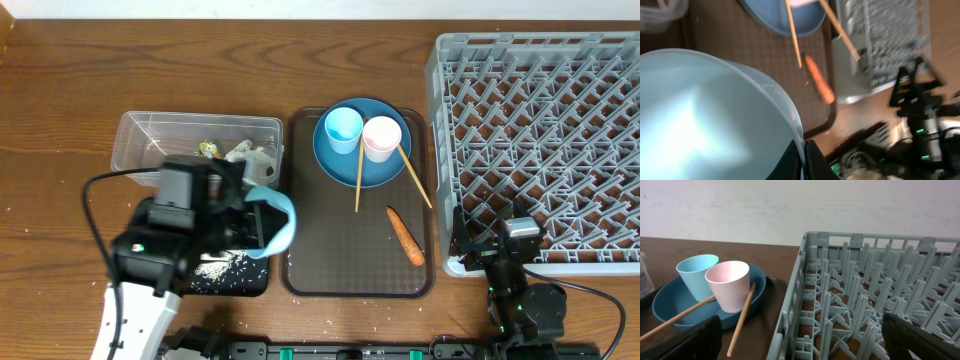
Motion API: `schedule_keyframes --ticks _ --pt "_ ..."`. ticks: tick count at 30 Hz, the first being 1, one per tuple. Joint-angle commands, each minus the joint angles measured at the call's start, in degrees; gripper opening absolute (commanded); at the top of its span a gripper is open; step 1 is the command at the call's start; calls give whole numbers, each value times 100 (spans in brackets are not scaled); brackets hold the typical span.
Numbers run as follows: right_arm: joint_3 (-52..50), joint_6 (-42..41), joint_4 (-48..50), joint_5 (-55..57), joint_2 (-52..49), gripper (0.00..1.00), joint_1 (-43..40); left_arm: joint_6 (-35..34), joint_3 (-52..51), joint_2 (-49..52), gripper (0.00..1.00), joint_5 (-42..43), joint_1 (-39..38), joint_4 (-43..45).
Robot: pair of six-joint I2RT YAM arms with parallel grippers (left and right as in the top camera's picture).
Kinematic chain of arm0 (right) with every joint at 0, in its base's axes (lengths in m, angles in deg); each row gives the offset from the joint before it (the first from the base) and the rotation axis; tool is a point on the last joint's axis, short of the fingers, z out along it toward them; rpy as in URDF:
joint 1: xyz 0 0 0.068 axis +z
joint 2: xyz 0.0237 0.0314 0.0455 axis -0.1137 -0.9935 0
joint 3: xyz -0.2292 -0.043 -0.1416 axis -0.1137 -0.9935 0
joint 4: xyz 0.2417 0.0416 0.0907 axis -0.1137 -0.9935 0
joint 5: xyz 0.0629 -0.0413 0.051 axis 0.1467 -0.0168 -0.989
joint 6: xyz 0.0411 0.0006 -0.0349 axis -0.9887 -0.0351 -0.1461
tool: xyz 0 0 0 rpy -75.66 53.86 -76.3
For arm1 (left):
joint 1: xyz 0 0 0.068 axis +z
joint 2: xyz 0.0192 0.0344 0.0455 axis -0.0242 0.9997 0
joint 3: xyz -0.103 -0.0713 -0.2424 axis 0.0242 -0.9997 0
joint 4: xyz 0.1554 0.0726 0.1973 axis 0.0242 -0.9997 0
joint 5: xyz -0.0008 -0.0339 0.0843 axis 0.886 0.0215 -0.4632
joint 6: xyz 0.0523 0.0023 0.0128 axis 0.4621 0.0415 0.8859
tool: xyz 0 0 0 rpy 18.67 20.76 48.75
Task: Sort waste into correct bins and load items into the dishwasher rack
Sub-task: 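Carry the light-blue bowl right and set it on the brown tray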
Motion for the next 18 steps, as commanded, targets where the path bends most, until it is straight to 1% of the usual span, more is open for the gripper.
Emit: schedule_keyframes --ticks 1,7,11,15,18 --pt "-9 46 -22 2 31 99 -35 -669 107 59 6 -1327 -911 127" --pt "-9 46 -22 2 31 99 -35 -1134 107 507 6 -2339 -2334 546" --pt "-9 46 -22 2 31 99 -35 -1316 107 1032 6 -2693 -3027 793" --pt "-9 46 -22 2 31 99 -35 -1333 107 1631 6 -2785 -3488 1134" --pt "-9 46 -22 2 31 99 -35 -1340 107 2024 6 -2848 -3630 1357"
